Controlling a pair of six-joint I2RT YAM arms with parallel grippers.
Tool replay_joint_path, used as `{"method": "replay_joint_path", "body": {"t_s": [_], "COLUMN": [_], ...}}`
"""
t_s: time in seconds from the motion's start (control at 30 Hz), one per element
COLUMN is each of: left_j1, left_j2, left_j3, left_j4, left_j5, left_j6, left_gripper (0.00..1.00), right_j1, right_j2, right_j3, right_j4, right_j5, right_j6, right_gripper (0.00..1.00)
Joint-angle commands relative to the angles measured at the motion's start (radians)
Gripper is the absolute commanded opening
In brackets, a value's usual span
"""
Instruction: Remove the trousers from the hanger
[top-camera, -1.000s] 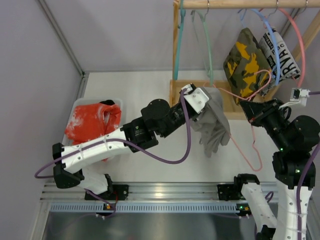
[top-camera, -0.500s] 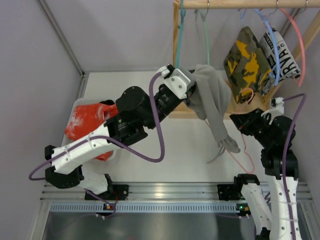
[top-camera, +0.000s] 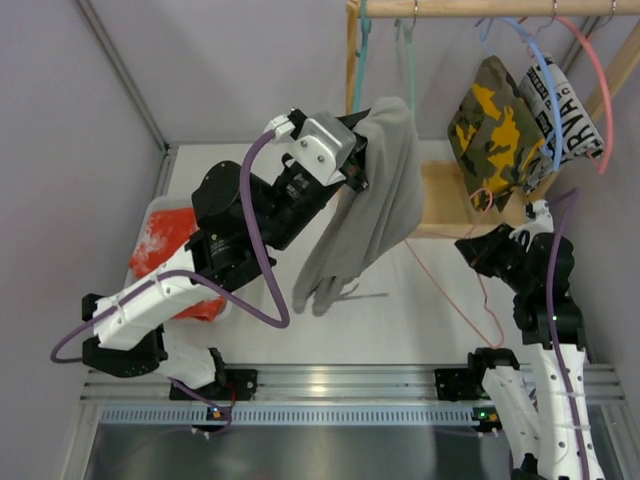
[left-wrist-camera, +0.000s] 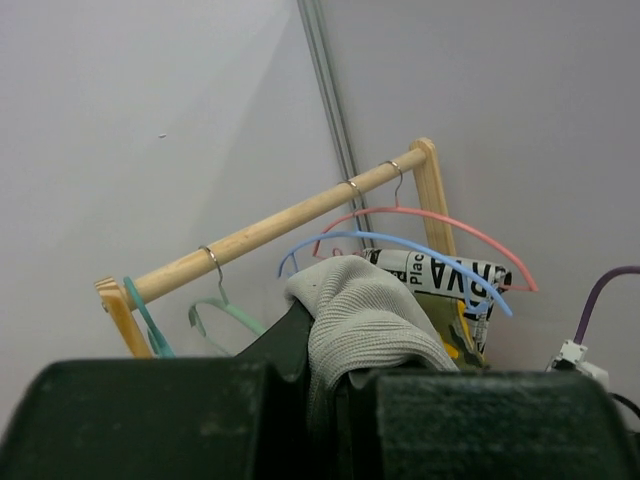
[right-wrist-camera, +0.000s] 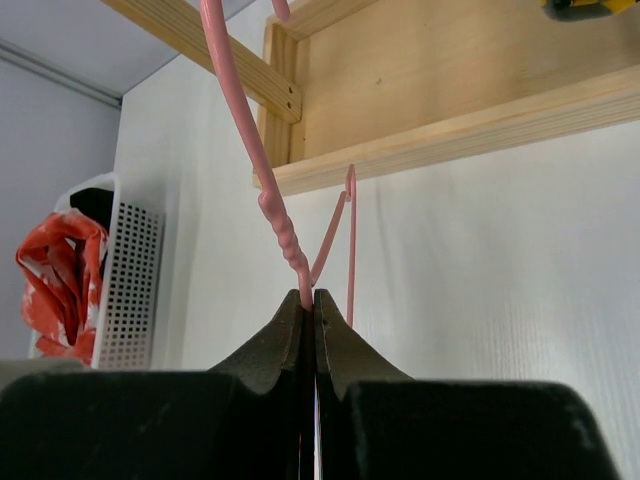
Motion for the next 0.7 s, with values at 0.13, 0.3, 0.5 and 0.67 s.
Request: {"method": "replay_joint_path", "body": {"t_s": [0.13, 0.3, 0.5, 0.67], "left_j1": [0.028, 0.099, 0.326, 0.496], "left_j2": [-0.152, -0.215, -0.325, -0.402], "left_j3": [-0.091, -0.119, -0.163, -0.22], "left_j4": [0.046, 0.03, -0.048, -0.059], "left_j5": [-0.015, -0.029, -0.061, -0.11], "left_j6": [0.102, 0.098, -0.01, -0.059], "left_gripper": [0.0, 0.0, 0.0, 0.0], "right_j1": [-0.015, -0.015, -0.015, -0.015], "right_j2": [0.001, 0.001, 0.027, 0.052], "right_j3": [0.054, 0.084, 0.119, 0.131], "right_j4": [0.031, 0.003, -0.029, -0.021], "right_j5": [0.014, 0.02, 0.023, 0.0], "right_j6": [-0.083, -0.1, -0.132, -0.129], "right_gripper": [0.0, 0.0, 0.0, 0.0]}}
